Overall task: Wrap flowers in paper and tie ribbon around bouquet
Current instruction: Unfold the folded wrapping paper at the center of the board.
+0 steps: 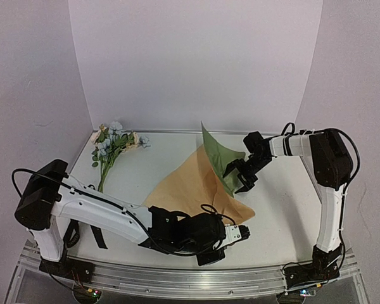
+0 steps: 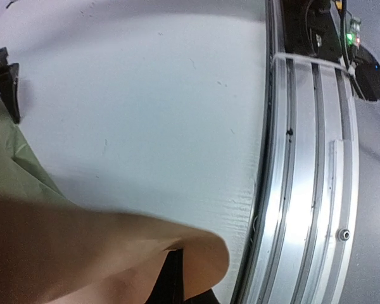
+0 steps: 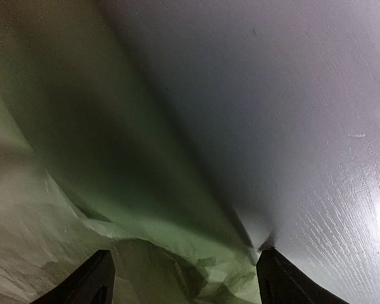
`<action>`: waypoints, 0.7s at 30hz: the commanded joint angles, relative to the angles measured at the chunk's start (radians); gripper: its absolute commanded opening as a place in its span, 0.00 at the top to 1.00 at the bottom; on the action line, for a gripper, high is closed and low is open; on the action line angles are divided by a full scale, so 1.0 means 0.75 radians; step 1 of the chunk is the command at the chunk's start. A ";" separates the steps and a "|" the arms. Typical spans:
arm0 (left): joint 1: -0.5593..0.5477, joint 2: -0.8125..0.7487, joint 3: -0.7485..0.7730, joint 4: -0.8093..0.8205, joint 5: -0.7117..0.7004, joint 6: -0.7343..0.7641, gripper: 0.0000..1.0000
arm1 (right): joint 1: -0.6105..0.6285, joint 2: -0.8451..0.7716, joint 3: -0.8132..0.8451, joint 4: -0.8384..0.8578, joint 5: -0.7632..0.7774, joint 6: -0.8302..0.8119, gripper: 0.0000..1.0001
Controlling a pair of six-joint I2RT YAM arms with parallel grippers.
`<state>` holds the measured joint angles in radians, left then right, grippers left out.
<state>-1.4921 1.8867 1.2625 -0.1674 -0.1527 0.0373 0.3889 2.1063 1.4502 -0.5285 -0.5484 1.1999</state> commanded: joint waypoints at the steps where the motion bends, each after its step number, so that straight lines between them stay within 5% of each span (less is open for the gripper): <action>1: -0.003 0.034 0.063 -0.091 0.072 0.047 1.00 | -0.013 -0.090 -0.051 -0.041 0.062 -0.059 0.14; 21: 0.015 0.109 -0.031 0.046 -0.020 -0.120 1.00 | -0.149 -0.872 -0.332 -0.900 0.474 -0.581 0.02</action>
<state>-1.4912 1.9858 1.2599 -0.1877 -0.1360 -0.0080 0.3012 1.5243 1.2436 -1.0387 -0.3112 0.8473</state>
